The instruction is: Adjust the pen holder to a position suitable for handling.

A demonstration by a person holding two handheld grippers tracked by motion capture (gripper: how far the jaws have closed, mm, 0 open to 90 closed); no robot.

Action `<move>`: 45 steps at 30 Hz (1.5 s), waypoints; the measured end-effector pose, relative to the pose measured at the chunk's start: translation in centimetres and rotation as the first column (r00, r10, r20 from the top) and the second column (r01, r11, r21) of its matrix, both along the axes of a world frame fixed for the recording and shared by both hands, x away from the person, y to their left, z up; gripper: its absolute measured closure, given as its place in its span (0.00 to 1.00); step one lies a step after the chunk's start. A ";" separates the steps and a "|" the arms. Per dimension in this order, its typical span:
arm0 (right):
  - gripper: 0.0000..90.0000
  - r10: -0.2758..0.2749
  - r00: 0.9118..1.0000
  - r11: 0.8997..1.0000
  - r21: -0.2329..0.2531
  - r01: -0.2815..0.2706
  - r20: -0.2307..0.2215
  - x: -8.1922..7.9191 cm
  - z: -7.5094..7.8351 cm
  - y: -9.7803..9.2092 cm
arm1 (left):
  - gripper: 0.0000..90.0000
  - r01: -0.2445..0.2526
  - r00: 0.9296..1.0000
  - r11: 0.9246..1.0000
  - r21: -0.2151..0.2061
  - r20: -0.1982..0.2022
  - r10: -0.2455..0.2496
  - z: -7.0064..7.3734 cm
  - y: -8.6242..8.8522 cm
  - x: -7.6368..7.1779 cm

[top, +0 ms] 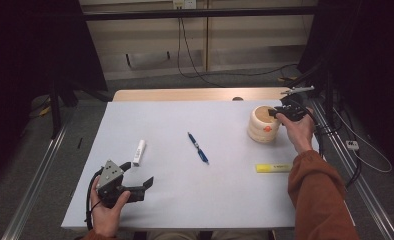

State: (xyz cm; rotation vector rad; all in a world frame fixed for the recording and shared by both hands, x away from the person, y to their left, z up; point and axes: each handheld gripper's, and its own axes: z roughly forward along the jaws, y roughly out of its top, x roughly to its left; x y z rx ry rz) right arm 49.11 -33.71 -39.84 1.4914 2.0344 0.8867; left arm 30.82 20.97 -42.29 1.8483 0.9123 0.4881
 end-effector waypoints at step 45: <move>0.86 0.121 0.991 0.992 0.041 -0.123 0.050 -2.6 3.3 5.9 | 0.07 -0.010 1.000 1.000 -0.004 -0.005 0.010 0.0 0.1 0.0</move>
